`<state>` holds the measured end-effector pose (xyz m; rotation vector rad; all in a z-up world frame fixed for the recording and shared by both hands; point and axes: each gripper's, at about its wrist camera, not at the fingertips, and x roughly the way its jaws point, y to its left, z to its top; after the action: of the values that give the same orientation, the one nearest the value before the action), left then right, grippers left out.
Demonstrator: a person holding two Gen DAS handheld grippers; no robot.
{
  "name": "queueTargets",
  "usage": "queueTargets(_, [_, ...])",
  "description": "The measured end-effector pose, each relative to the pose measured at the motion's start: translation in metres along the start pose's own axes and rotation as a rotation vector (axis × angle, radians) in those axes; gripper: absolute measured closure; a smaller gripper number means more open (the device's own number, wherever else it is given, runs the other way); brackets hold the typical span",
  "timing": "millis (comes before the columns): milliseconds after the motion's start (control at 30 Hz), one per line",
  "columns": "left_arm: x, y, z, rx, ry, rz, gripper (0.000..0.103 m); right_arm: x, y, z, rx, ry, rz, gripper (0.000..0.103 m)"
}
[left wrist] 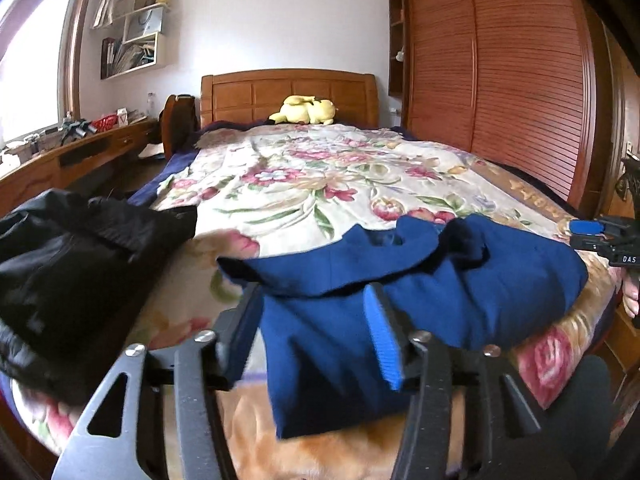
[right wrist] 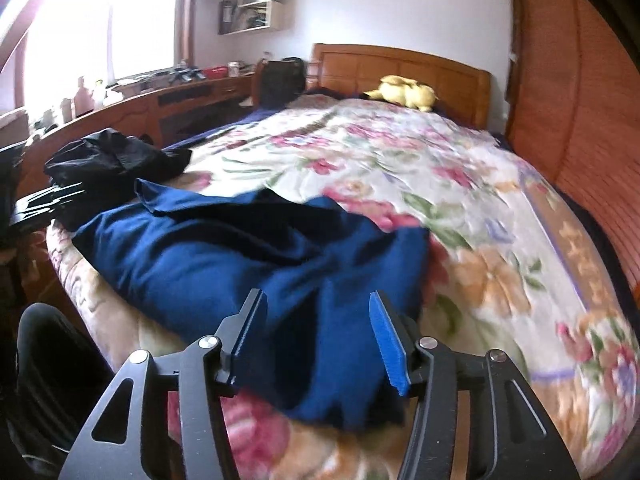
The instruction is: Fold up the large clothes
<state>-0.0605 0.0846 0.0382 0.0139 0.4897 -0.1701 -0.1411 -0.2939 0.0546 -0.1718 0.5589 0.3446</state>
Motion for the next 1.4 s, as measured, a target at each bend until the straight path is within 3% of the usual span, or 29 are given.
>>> queueTargets(267, [0.025,0.009,-0.002,-0.008,0.004,-0.006,0.041,0.075,0.028,0.045,-0.071,0.037,0.1,0.048])
queueTargets(533, [0.035,0.014,-0.013,0.009,0.019,-0.021,0.04,0.152,0.063,0.081,-0.199,0.148,0.183,0.048])
queueTargets(700, [0.036,0.021,-0.019,0.012,0.023,-0.008,0.04,0.172,0.075,0.094,-0.296,0.161,0.19,0.048])
queueTargets(800, [0.035,0.026,-0.019,-0.001,0.022,-0.011,0.04,0.178,0.082,0.094,-0.35,0.179,0.209,0.04])
queueTargets(1033, [0.03,0.035,-0.02,-0.024,0.006,-0.005,0.039,0.209,0.091,0.103,-0.428,0.217,0.134,0.038])
queueTargets(1233, [0.034,0.041,-0.022,-0.04,0.023,-0.005,0.039,0.239,0.088,0.112,-0.395,0.297,0.193,0.038])
queueTargets(1300, [0.032,0.042,-0.022,-0.04,0.02,-0.002,0.039,0.238,0.088,0.116,-0.391,0.286,0.223,0.061])
queueTargets(1333, [0.032,0.043,-0.022,-0.043,0.019,-0.002,0.039,0.236,0.089,0.119,-0.407,0.27,0.227,0.096])
queueTargets(1400, [0.032,0.044,-0.022,-0.046,0.016,-0.002,0.039,0.233,0.087,0.131,-0.409,0.217,0.204,0.099])
